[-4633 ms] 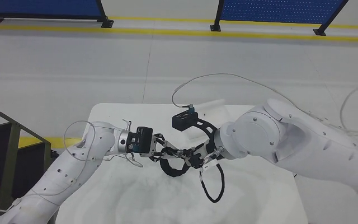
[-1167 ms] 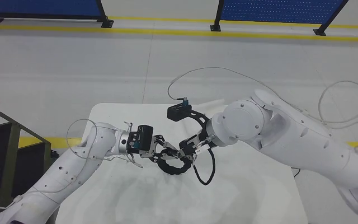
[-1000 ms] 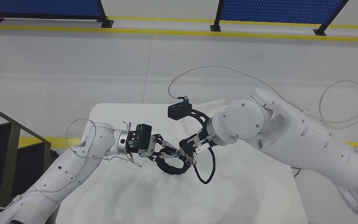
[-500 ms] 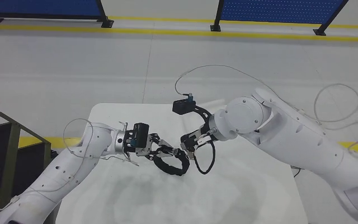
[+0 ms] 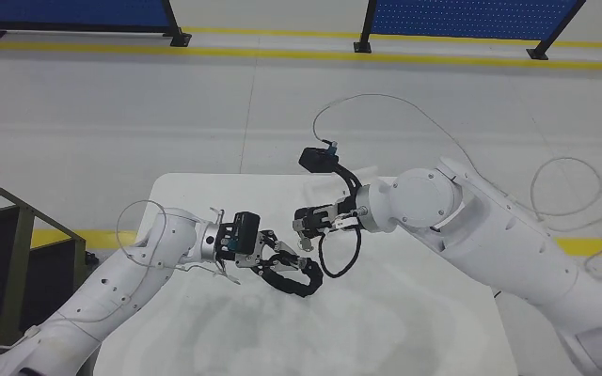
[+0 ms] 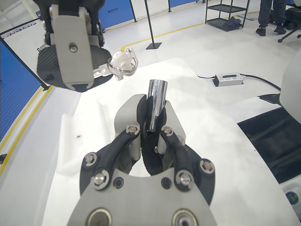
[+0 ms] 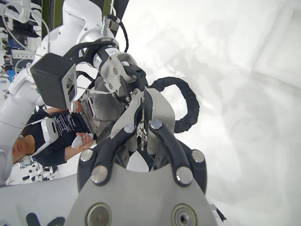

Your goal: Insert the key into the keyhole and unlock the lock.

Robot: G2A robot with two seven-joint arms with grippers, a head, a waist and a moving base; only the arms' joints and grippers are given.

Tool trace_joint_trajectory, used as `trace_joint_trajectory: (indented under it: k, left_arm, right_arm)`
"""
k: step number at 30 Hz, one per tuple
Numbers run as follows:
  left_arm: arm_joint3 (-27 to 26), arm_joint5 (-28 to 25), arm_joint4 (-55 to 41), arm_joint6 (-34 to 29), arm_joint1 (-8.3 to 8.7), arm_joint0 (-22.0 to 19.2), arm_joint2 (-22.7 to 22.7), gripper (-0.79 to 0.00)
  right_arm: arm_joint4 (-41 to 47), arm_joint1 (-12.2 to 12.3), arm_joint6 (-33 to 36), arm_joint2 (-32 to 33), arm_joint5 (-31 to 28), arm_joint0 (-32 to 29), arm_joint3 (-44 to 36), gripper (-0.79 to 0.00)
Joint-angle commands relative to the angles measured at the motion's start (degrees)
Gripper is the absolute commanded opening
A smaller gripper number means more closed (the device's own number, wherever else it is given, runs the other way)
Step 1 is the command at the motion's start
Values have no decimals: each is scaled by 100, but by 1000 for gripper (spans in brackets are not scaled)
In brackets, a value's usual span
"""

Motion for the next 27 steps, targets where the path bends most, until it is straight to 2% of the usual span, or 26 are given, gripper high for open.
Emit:
trace_joint_trajectory:
  k: [1,8,27]
  left_arm:
    - [21,6,-45,6,-7,-5,-5,-785]
    - [106,33,-143,33,-35,17,-80,-785]
    - [190,4,-293,4,-68,90,-252,-785]
  right_arm:
    - [129,12,-189,104,14,-154,-3,-785]
    - [202,30,-440,293,-44,-496,-91,-785]
    - [175,-104,-553,461,-187,-790,-22,-785]
